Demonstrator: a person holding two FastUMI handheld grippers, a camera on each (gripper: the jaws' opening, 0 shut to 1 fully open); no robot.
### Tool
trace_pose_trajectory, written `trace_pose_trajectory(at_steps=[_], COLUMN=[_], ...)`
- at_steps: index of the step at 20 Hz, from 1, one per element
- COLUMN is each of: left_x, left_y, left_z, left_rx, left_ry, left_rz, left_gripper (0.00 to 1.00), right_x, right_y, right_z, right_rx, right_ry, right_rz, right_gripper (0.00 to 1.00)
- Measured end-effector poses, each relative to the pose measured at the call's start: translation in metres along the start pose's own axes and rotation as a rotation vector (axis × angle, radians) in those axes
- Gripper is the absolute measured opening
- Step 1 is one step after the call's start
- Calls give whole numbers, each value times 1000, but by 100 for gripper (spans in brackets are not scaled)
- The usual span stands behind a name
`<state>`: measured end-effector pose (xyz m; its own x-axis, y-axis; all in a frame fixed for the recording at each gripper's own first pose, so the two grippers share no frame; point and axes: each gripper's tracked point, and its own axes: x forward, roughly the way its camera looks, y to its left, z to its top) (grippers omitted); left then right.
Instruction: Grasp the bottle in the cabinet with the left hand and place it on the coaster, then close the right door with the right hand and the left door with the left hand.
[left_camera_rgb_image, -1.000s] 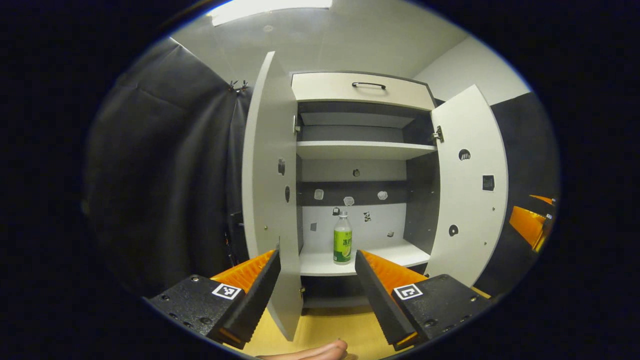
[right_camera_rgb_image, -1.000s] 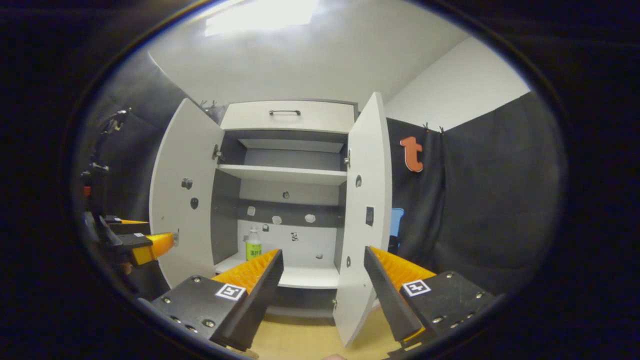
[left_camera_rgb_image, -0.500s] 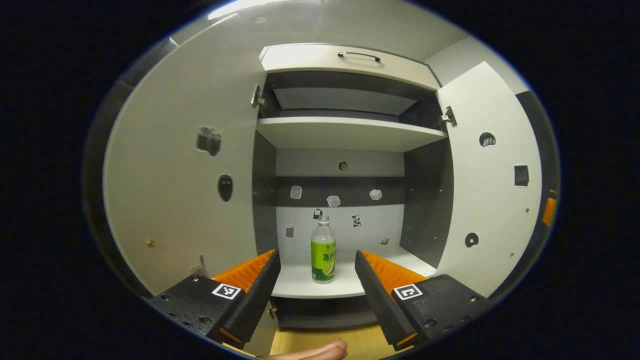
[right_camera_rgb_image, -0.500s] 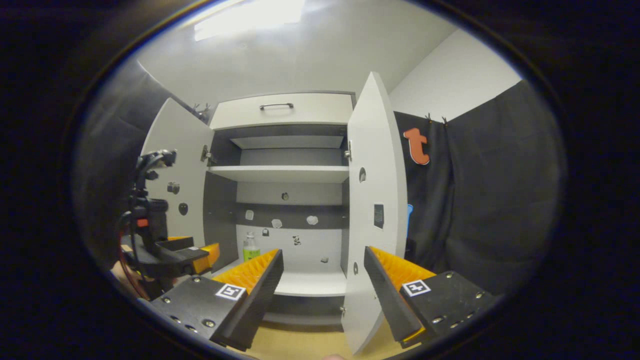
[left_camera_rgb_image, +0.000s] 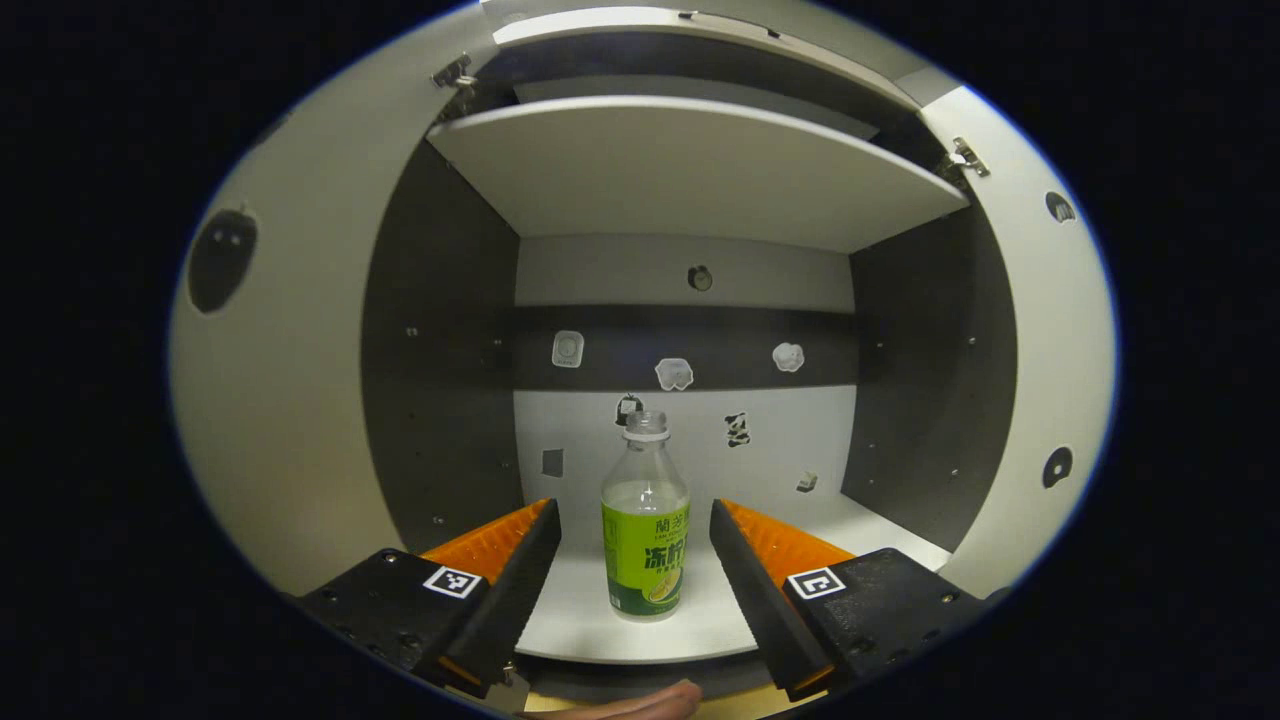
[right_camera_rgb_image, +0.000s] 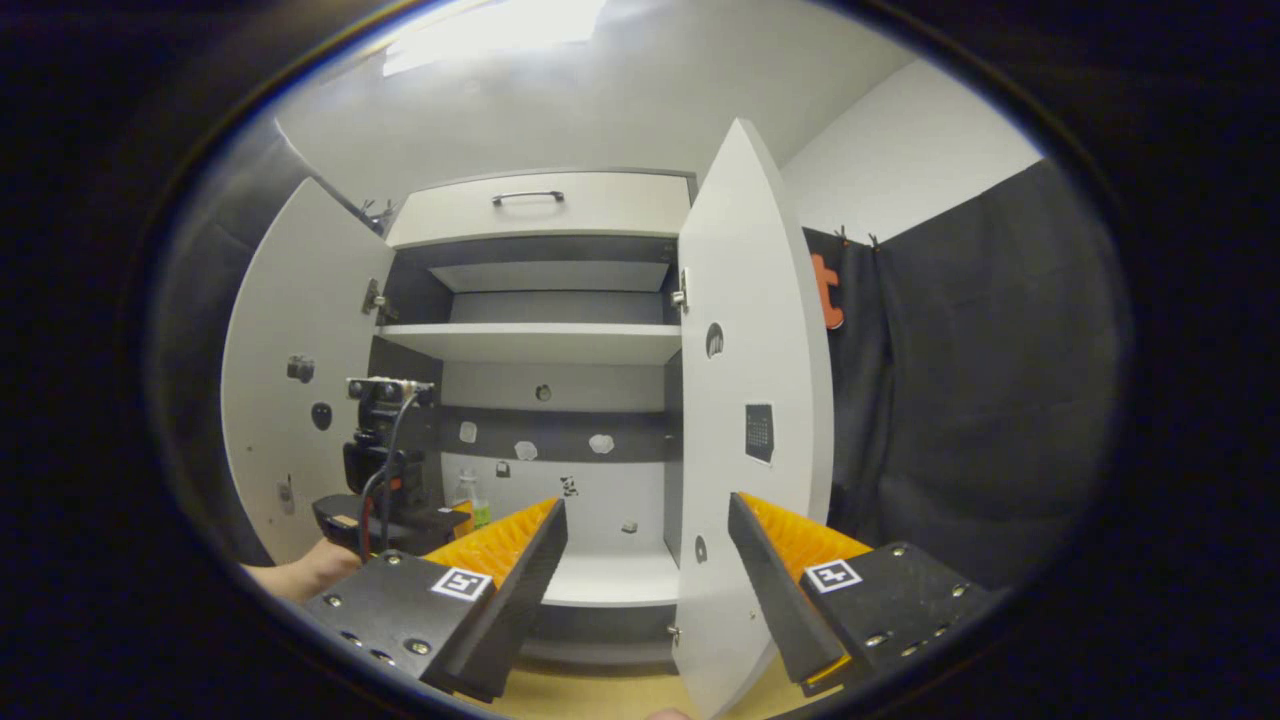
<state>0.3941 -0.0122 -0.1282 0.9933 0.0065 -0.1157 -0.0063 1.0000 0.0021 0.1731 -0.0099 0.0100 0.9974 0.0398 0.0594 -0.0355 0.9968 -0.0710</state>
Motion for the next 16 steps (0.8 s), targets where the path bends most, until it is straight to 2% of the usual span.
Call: trace_pose_trajectory(at_steps=[2, 3, 4, 5, 6, 8, 9, 10, 11, 13, 14, 15, 16], left_x=[22, 31, 41, 49, 57, 70, 76, 72, 72, 59, 47, 33, 19], left_y=[-4, -5, -6, -6, -5, 0, -2, 0, 5, 3, -2, -5, -4], left_z=[-12, -18, -23, -27, -31, -37, -40, -38, -42, -34, -29, -24, -18], left_rx=[-2, 1, 2, -1, -4, -10, -16, -1, 15, 17, 6, -4, -10], left_ry=[13, 23, 32, 37, 39, 41, 42, 54, 54, 49, 45, 43, 38], left_rz=[-11, -11, -8, -8, -3, 14, -4, 3, 23, 17, 0, -9, -10], left_gripper=[95, 96, 96, 95, 95, 95, 95, 96, 80, 80, 80, 80, 80], right_x=[4, 5, 7, 8, 8, 4, 1, -2, -6, -17, -22, -27, -33], right_y=[2, 4, 5, 4, 4, 3, 3, 3, 2, 2, 1, 0, -1], right_z=[-4, -7, -9, -12, -15, -23, -25, -27, -27, -23, -21, -19, -17], right_rx=[-11, -18, -26, -34, -42, -56, -63, -67, -66, -47, -33, -23, -17], right_ry=[10, 17, 21, 23, 28, 48, 55, 57, 54, 38, 33, 30, 27], right_rz=[-10, -12, -17, -22, -29, -44, -47, -47, -43, -30, -19, -8, 3], right_gripper=[98, 93, 98, 93, 98, 98, 100, 98, 98, 98, 94, 98, 98])
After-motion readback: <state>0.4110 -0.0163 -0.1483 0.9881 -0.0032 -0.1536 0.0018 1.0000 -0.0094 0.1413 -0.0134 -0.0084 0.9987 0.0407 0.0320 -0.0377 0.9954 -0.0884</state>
